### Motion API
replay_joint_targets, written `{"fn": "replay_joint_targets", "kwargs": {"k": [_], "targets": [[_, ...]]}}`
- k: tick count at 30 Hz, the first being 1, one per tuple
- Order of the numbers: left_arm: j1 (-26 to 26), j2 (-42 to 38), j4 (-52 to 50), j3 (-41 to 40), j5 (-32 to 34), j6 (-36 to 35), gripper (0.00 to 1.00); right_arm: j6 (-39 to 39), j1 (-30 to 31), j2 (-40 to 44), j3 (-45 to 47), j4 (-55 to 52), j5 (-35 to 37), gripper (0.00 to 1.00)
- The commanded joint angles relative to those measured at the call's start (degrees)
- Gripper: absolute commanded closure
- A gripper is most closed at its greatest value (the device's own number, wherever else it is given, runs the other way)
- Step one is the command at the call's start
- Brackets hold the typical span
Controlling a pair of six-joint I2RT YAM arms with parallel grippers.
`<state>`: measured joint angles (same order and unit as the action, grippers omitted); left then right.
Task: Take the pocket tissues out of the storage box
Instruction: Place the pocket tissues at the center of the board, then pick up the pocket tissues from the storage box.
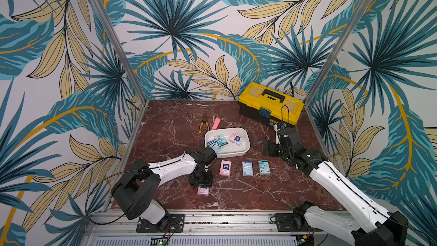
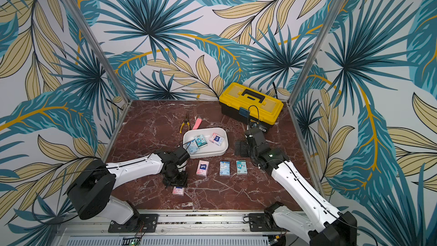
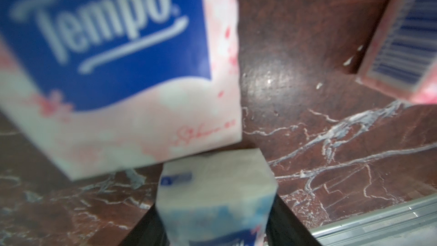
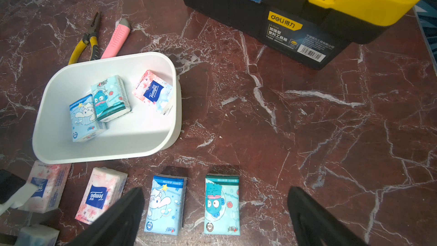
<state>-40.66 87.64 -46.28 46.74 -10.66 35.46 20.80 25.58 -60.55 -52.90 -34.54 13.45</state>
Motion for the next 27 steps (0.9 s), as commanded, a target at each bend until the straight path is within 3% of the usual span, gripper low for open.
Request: {"fn": "replay_joint_targets", "kwargs": {"k": [1, 15, 19, 27], "targets": [[0.3, 0.5, 0.2, -2.3, 3.1, -0.5, 0.33, 0.6, -0.2, -0.6, 0.3, 0.4, -0.1, 0.01], [0.3, -7.6, -6.0, 1.6, 8.3, 0.0, 0.15, 0.3, -0.2, -0.5, 0.2, 0.4, 0.4, 0.01], [0.3, -9.9, -6.9, 3.9, 10.4, 0.0, 0.05, 0.2, -0.1, -0.6, 0.1, 0.4, 0.3, 0.01], [0.4, -11.2, -8.3, 11.1, 12.6, -1.1, 0.00, 0.1, -0.2, -0.4, 0.0, 0.5, 0.3, 0.01]]}}
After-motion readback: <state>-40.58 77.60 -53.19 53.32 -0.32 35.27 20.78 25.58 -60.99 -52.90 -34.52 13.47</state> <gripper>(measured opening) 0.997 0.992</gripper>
